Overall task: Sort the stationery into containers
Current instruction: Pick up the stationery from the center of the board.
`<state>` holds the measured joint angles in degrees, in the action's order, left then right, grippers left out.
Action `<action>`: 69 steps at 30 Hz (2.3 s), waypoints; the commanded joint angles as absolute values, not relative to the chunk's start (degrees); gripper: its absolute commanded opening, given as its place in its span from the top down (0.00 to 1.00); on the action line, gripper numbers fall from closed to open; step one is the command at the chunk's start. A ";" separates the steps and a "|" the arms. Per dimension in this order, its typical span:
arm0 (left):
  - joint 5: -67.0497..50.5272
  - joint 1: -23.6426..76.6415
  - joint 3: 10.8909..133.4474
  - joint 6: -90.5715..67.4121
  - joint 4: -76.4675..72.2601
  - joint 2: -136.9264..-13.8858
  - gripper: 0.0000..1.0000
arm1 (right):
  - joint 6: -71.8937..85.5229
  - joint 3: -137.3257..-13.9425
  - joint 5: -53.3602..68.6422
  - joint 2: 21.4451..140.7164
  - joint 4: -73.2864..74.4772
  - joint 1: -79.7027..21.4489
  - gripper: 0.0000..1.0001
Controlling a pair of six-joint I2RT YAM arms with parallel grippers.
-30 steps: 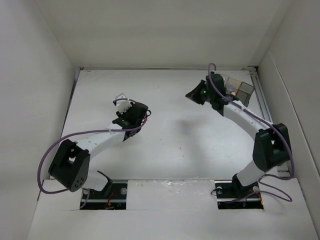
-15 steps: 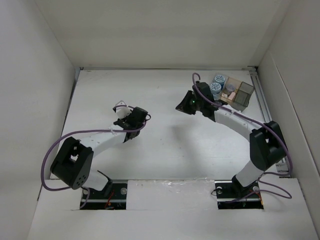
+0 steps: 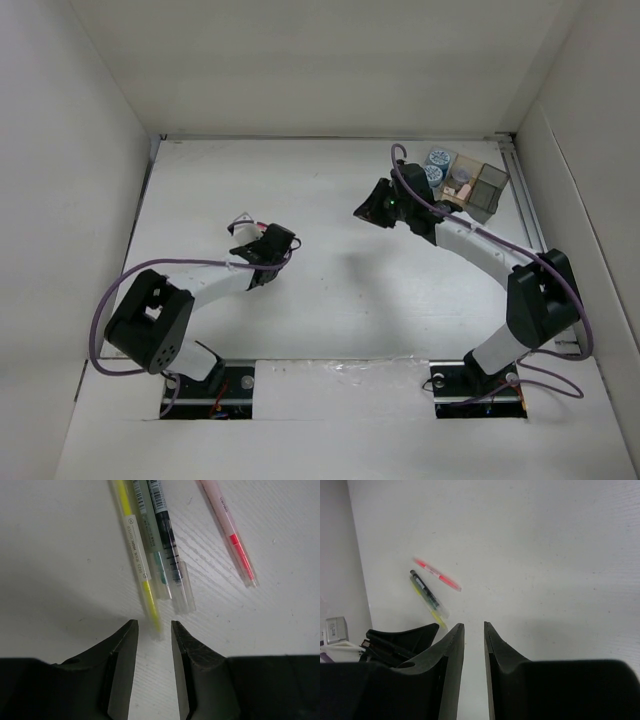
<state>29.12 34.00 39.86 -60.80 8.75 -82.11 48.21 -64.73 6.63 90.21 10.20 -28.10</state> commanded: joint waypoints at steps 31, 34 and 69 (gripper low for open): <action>28.82 29.18 36.56 -62.05 13.44 -74.19 1.00 | 47.55 -64.34 9.75 87.28 9.23 -27.07 0.45; 29.44 29.18 36.04 -61.01 14.50 -67.52 1.00 | 46.41 -64.34 12.91 87.28 8.70 -27.69 0.39; -23.99 31.73 29.00 -34.19 -36.39 -61.96 1.00 | 48.52 -68.03 29.62 92.98 -2.29 -33.93 0.57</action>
<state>-20.01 31.55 29.58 -35.27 -31.40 -61.49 47.83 -65.30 30.83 92.47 1.76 -33.47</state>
